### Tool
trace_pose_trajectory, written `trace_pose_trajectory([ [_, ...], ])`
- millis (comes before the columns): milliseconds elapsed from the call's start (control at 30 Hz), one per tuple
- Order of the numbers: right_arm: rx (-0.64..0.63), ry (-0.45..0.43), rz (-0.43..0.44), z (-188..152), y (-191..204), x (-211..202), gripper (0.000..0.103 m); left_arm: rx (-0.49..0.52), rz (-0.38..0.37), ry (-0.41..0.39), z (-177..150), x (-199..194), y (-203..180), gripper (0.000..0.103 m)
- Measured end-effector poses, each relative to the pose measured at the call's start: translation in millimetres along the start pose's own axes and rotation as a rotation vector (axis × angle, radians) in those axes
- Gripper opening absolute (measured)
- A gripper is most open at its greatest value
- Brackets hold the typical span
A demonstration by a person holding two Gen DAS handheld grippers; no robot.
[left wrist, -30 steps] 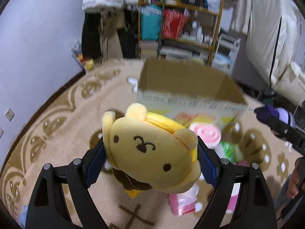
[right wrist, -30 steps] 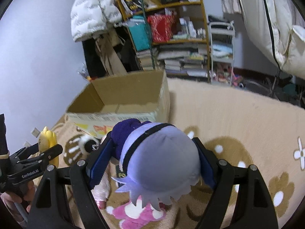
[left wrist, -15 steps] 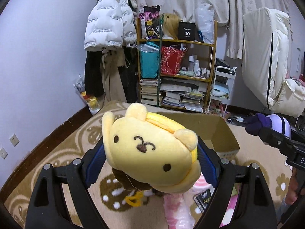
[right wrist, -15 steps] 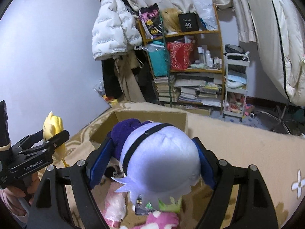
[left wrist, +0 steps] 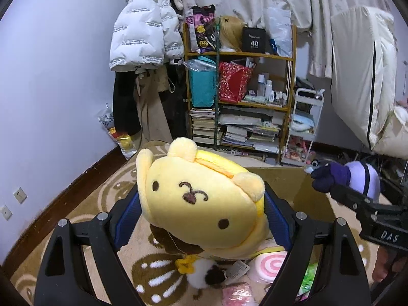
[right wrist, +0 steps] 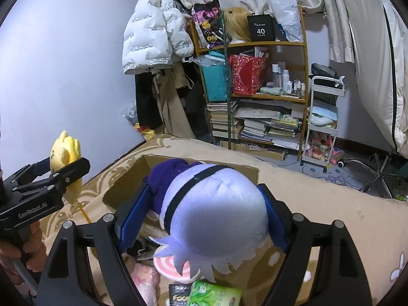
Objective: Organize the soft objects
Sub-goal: 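Carry the yellow bear and white doll into the box and release both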
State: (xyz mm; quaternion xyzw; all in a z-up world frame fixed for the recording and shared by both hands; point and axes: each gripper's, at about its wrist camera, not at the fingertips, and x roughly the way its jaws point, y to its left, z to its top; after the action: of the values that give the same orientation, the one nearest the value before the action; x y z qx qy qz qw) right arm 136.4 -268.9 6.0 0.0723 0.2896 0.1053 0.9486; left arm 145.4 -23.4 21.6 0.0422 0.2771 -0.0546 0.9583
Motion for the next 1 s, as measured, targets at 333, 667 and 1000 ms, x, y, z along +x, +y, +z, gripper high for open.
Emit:
trace_pose_trajectory([
  [333,-0.012,0.026,0.001,-3.3,-6.7,34.2,0.086,0.059,-0.014,0.037,-3.6,28.0,-10.9,0.086],
  [667,-0.032,0.062,-0.013,-15.5,-11.7,53.4,0.087,0.039,-0.064,0.138,-13.9,66.0,-13.2,0.087],
  [1000,-0.018,0.092,-0.006,-21.5,-17.5,64.3,0.089,-0.031,-0.111,0.224,-21.4,83.1,-5.2,0.095],
])
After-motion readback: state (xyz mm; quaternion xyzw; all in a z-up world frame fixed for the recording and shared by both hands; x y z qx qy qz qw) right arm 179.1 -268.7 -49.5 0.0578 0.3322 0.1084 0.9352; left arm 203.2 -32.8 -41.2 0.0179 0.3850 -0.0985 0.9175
